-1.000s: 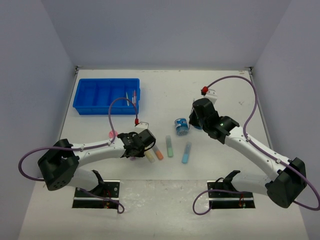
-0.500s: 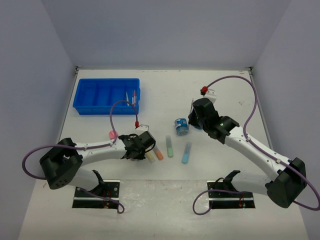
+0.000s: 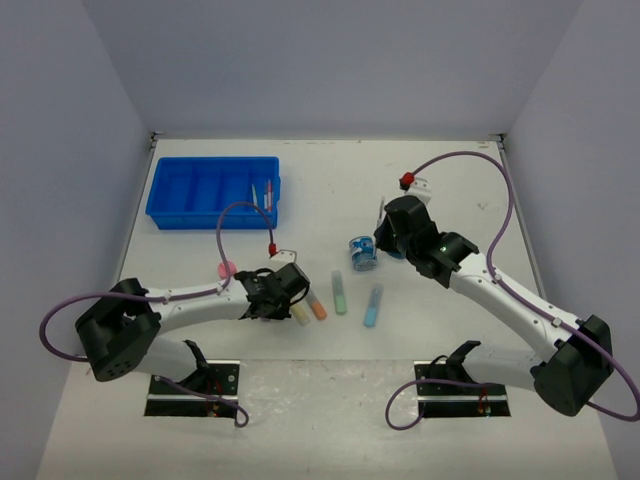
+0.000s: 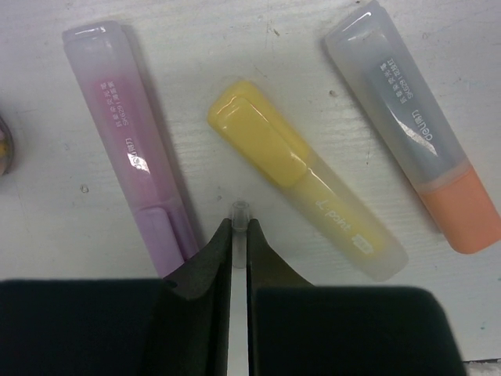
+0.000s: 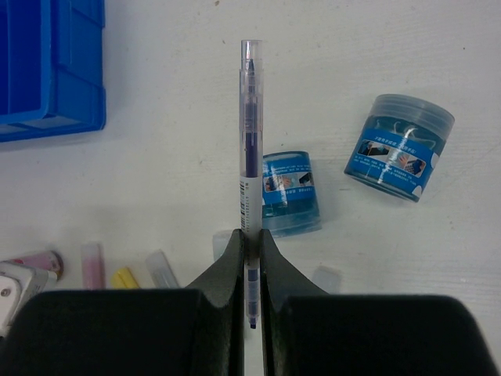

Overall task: Sort the stationery into containers
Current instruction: Close the pen cap on the pen.

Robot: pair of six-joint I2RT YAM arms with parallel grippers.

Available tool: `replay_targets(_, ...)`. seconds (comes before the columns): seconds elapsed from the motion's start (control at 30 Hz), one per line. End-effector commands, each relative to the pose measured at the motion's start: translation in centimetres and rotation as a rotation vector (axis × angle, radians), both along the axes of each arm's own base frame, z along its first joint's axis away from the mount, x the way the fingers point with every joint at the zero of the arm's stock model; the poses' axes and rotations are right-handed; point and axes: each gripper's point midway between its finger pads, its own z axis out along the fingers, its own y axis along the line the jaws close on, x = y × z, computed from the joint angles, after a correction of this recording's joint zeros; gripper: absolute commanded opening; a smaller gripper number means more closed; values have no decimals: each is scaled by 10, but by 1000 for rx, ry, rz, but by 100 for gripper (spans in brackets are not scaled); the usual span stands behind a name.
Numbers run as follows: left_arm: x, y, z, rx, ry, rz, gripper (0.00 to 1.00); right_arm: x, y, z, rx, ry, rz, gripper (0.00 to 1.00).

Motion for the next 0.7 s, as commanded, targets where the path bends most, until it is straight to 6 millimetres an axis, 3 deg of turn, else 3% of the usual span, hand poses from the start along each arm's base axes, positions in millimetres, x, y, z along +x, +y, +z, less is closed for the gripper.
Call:
replay_targets(0.0,3,-7,23,-74,-41,-6,0,0,11,15,53,-44,67,0)
replay_targets(0.07,6,-7,35,-83,-67,-8,0,-2,16,16,61,-44,100,0)
replay_targets(0.3,41,-40,113,-299,-291,-13,0,-17,40,22,213,-21,181,0)
replay_targets(0.4,59,-67,166,-518,-454,-13,0,-26,58,35,414,9,176,0)
replay_targets(0.47,65,-73,191,-602,-532,-23,0,-30,66,39,488,42,175,0)
replay_targets(0.57,73,-72,248,-787,-752,-21,0,-34,75,36,652,177,79,0)
replay_targets(0.67,67,-66,297,-989,-946,-37,0,-37,74,27,736,256,-8,0)
